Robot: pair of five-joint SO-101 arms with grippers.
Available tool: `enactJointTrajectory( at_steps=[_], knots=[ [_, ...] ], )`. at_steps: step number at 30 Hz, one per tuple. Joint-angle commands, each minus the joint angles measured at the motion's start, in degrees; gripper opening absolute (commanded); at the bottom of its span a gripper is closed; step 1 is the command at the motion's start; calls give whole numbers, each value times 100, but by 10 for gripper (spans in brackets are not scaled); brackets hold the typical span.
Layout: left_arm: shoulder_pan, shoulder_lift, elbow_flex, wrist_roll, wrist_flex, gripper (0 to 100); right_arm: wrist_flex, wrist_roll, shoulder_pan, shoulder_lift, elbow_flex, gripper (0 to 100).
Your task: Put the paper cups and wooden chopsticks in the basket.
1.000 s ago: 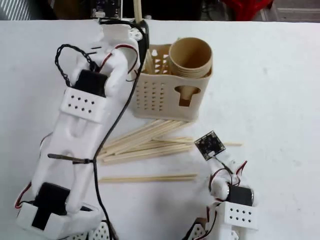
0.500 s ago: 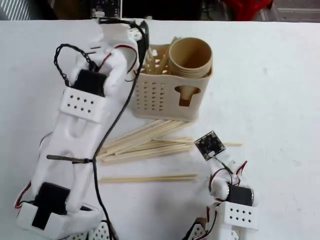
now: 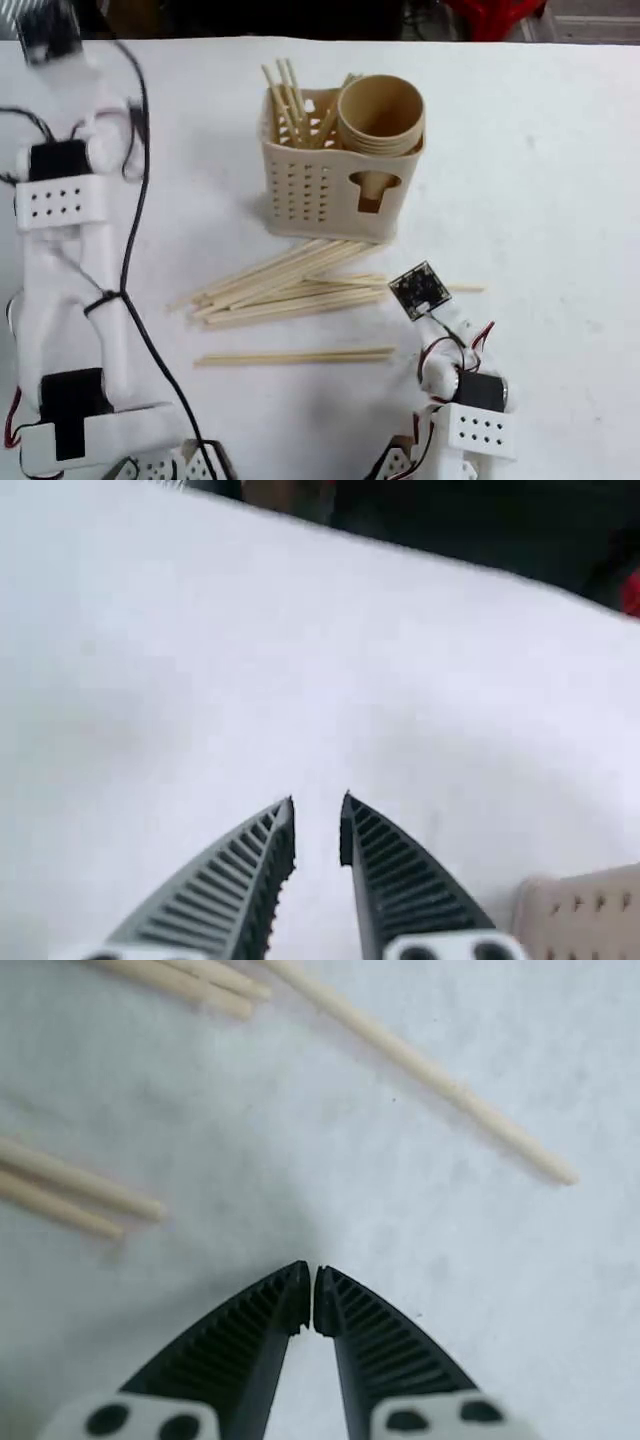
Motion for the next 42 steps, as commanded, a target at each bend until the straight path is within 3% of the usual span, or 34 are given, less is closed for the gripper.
enactJointTrajectory(
  at_steps=[1, 6, 11, 16, 22, 27, 34, 42],
  knots=[
    [-180, -13, 1222, 53, -475, 98, -330, 70, 40, -57, -53, 24],
    [-189, -22, 2708, 35, -2198, 98, -567, 79, -198, -57, -237, 27],
    [-189, -22, 3314, 26, -3279, 98, 189, 44, -1288, 4, -1468, 28],
    [-286, -13, 3323, -422, -3341, 98, 998, -352, -2800, 549, -2760, 29],
    [-505, -4, 3332, -422, -3367, 98, 840, -396, -4277, 2615, -3604, 29],
    [-690, 101, 3341, -431, -3578, 98, 716, 457, -5297, 3987, -3877, 29],
    [-743, 1059, 2629, -448, -3525, 98, -92, 765, -5552, 5042, -3859, 85],
    [-769, 1262, 2163, -422, -2840, 96, -1165, 721, -5552, 5991, -3859, 122]
  ],
)
